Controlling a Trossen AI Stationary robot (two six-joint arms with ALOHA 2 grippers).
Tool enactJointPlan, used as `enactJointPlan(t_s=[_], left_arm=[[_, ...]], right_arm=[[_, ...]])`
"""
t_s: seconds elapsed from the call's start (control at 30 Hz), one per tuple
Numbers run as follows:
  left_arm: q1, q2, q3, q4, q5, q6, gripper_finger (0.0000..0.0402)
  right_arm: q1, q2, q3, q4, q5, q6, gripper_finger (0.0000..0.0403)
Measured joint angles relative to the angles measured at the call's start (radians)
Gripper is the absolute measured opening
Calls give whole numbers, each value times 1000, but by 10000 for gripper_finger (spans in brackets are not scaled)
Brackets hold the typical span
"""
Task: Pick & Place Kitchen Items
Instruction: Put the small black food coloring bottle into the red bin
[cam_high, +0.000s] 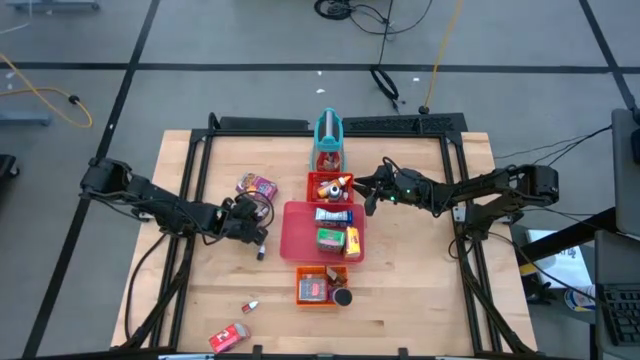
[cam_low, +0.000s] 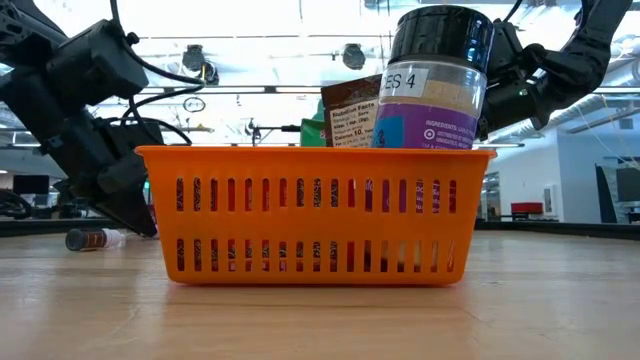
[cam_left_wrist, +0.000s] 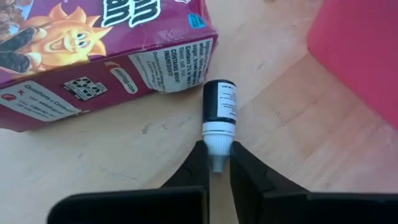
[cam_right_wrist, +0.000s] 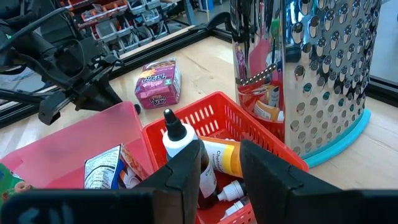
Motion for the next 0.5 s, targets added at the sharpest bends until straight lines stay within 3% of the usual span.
enactJointPlan(t_s=[0.3, 0.5], left_arm=[[-33, -15, 2, 20, 41, -11, 16], [-56, -55, 64, -53, 45, -6, 16]], right_arm=[[0, 0, 0, -8, 0, 0, 105], [0, 0, 0, -7, 0, 0, 105]])
